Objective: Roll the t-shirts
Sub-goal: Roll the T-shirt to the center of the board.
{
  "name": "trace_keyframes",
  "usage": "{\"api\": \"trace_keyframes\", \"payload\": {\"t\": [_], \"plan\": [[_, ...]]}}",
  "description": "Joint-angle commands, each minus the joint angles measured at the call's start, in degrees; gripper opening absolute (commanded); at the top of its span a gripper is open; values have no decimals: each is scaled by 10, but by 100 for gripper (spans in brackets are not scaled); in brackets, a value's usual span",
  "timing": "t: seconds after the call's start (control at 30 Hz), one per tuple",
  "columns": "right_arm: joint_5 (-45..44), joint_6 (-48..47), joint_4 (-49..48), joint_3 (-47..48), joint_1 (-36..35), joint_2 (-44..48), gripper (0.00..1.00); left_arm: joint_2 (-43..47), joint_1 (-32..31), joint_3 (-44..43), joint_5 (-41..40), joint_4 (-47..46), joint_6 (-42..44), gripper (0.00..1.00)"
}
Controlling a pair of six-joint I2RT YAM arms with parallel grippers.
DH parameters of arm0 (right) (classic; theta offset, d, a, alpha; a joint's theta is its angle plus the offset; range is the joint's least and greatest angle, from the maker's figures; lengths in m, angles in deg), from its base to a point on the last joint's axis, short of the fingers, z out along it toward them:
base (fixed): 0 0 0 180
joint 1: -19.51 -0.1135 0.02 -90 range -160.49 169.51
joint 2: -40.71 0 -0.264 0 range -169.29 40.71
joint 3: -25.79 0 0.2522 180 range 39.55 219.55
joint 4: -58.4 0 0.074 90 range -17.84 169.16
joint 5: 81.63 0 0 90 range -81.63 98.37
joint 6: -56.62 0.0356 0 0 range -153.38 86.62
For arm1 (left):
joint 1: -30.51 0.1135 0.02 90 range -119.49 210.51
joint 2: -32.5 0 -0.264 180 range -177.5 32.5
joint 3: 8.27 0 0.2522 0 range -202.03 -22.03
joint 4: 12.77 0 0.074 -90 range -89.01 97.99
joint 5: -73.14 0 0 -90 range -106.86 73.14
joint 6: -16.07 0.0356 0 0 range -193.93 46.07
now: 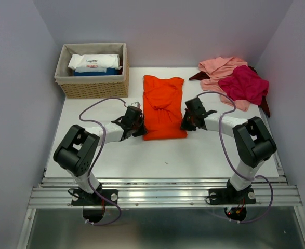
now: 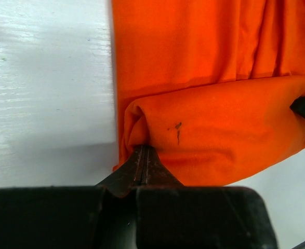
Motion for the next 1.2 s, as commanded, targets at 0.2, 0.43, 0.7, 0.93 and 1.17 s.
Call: {"api": "trace_keyframes", "payload": {"t": [0.2,0.43,0.7,0.93,1.17], "plan": [[-79,-42,22,-11,4,121,41,132,26,-45,-27,72,48,0],[-86,-50,46,-20,4,167,58,211,30,-46,-75,114,30,20],[-29,-57,30,-26,4,150,50,207,14,-18,-12,91,18,41],[-2,-61,12,14,-2,79,21,136,-10,-32,2,42,3,32],[-11,-64,5,46,-7,-2,14,33,-11,-54,0,-4,2,28]]}}
